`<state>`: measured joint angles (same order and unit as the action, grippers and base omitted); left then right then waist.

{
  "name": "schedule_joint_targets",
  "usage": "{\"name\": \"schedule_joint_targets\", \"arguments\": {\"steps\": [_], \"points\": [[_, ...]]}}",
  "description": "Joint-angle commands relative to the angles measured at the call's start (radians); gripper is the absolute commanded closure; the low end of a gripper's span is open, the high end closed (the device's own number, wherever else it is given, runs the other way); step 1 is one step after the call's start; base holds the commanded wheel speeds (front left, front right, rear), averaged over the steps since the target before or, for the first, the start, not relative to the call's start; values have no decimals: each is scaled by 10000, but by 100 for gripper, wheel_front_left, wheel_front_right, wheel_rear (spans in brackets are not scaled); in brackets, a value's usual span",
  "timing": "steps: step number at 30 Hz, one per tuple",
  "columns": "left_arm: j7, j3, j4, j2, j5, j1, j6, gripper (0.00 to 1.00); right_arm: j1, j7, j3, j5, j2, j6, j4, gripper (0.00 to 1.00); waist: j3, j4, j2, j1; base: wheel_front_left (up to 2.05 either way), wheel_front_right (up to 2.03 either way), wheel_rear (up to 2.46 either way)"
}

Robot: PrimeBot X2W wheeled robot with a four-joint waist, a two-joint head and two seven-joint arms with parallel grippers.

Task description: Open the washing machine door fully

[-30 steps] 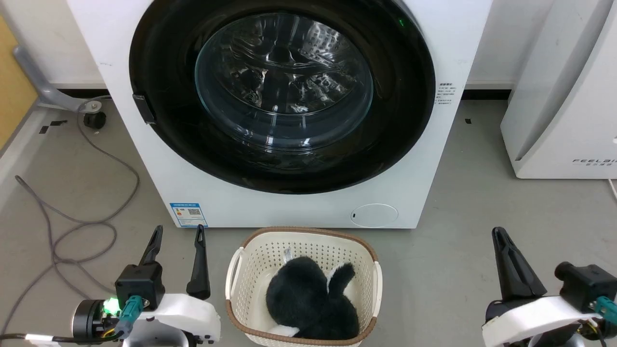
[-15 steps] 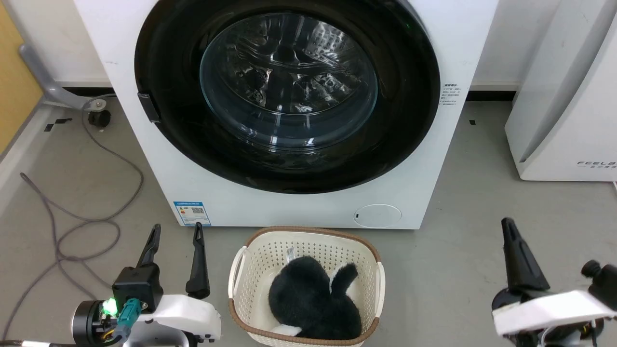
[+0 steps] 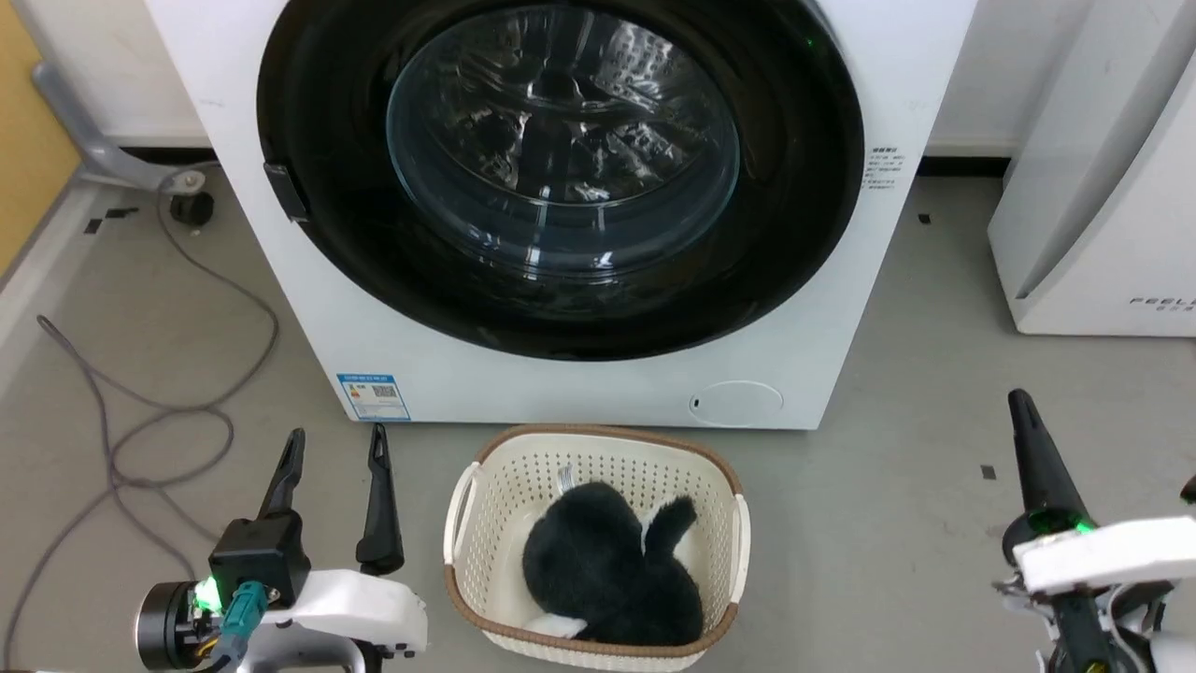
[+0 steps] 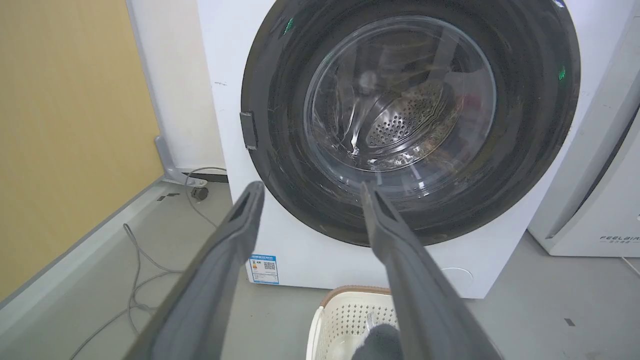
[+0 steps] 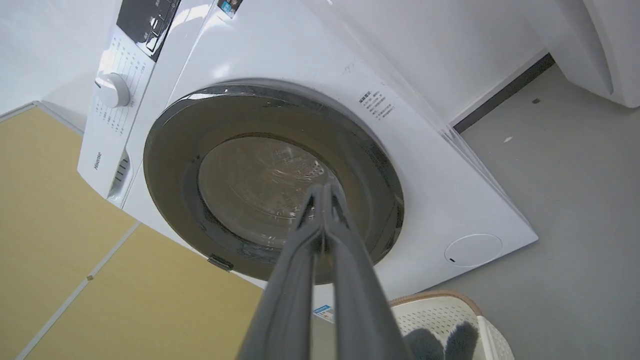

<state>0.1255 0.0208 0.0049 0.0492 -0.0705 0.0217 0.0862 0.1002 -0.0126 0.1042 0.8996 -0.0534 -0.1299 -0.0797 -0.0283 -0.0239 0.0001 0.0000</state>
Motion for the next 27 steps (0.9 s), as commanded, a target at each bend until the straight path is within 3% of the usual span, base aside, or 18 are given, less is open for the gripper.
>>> {"name": "schedule_joint_targets", "arguments": {"steps": [1,11,27], "points": [[122,19,-36,7,-96,184,71,0,316,-165,129,492,-32,-5,-157,100,-96,-7,-1,0,0,0,0],[352,146,-175,8,-232,596,183,0,1813,-993,1015,2262,-281,-6,-1391,100,-732,-132,-1,0,0,0,0],[686,361,-476,9,-454,1376,345,0,4908,-1581,1571,3871,-1164,-6,-3023,100,-2011,-484,-1,0,0,0,0]]}}
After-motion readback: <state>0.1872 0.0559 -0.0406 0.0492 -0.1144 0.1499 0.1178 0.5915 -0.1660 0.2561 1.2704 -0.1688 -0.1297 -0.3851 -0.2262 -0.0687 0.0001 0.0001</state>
